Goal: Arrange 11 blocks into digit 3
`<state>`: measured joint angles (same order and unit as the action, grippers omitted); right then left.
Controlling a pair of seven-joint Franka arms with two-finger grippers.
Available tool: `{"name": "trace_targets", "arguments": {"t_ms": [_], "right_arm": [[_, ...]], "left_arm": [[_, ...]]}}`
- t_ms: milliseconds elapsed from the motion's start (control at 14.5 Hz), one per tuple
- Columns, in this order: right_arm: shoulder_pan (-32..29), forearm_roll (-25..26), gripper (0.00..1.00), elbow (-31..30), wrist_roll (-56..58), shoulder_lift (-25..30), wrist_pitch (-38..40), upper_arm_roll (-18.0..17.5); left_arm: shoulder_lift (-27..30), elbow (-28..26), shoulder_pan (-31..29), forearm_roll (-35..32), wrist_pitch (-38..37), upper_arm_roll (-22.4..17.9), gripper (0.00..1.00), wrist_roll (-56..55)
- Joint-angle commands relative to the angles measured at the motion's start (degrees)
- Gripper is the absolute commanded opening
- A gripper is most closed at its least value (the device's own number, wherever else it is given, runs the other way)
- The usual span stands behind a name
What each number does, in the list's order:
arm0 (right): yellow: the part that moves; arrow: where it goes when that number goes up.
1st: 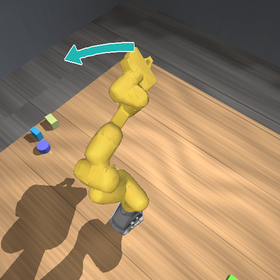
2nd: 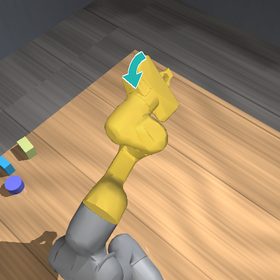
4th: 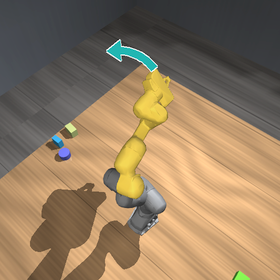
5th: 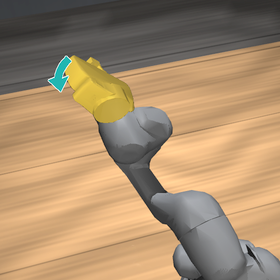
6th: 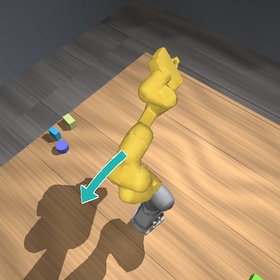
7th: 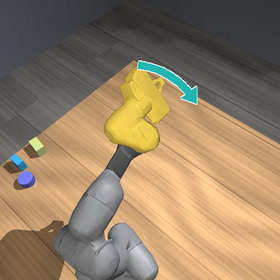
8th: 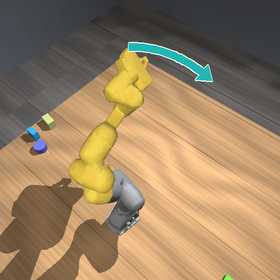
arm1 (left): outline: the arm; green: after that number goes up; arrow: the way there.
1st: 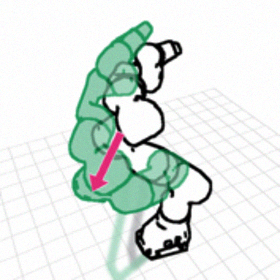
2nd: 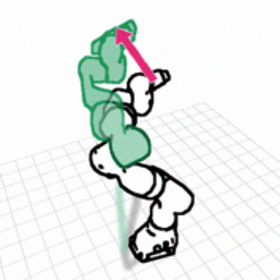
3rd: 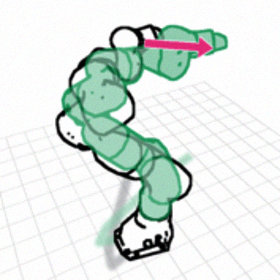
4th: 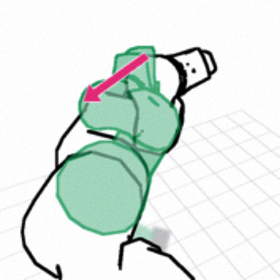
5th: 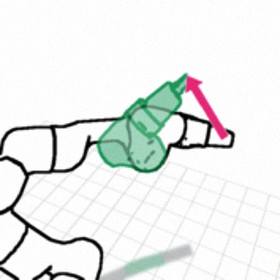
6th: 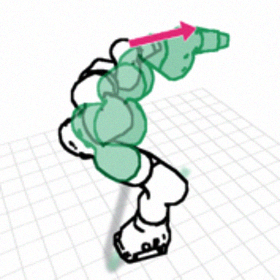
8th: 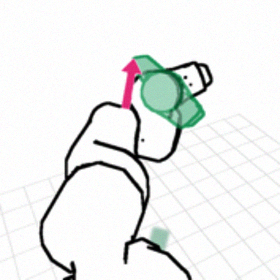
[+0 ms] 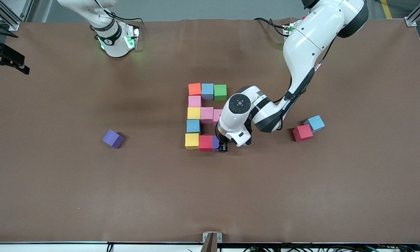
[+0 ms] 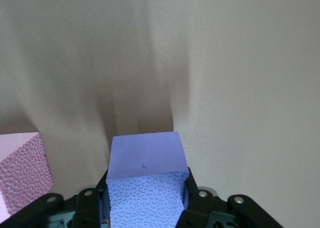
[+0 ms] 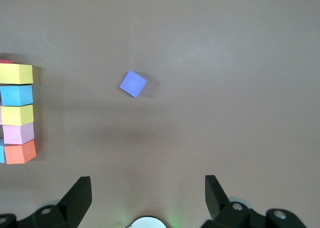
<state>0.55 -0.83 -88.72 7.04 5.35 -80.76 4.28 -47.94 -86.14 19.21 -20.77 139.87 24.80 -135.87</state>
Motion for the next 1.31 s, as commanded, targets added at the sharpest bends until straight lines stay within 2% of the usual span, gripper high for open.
{"name": "trace_targets", "arguments": {"t_ms": [0, 206, 275, 344, 413, 757, 1032, 1238], "right_arm": [[-0.99, 0.66, 1.00, -1.81, 0.43, 1.07, -0.46, -0.94], [-0.99, 0.74, 1.00, -1.81, 0.43, 1.15, -0.63, -0.94], [-0.99, 0.74, 1.00, -1.72, 0.34, 1.15, -0.72, -0.94], [-0.99, 0.74, 1.00, -1.72, 0.34, 1.15, -0.81, -0.94], [-0.99, 0.74, 1.00, -1.72, 0.34, 1.15, -0.89, -0.94], [-0.37, 0.74, 1.00, -1.63, 0.34, 1.07, -0.98, -0.94], [-0.28, 0.83, 1.00, -1.63, 0.34, 1.15, -1.07, -0.94], [-0.28, 0.92, 1.00, -1.63, 0.34, 1.07, -0.98, -0.94]], "left_arm": [[0.04, -0.78, -0.32, 1.08, 1.28, 0.25, 0.21, 0.78], [-0.05, -0.96, -0.41, 1.08, 1.28, 0.16, 0.27, 0.78], [-0.05, -0.96, -0.41, 1.08, 1.28, 0.16, 0.35, 0.78], [0.04, -0.96, -0.49, 1.00, 1.28, 0.16, 0.72, 0.87], [0.04, -0.96, -0.49, 0.82, 1.28, 0.16, 1.00, 0.95], [2.66, -0.96, -0.93, 1.00, 0.23, 0.42, 1.00, 0.95], [8.11, -1.13, -1.37, 1.26, -8.63, 2.44, 1.00, 1.13], [12.76, -1.74, -2.86, 1.35, -12.85, 2.53, 1.00, 3.48]]}}
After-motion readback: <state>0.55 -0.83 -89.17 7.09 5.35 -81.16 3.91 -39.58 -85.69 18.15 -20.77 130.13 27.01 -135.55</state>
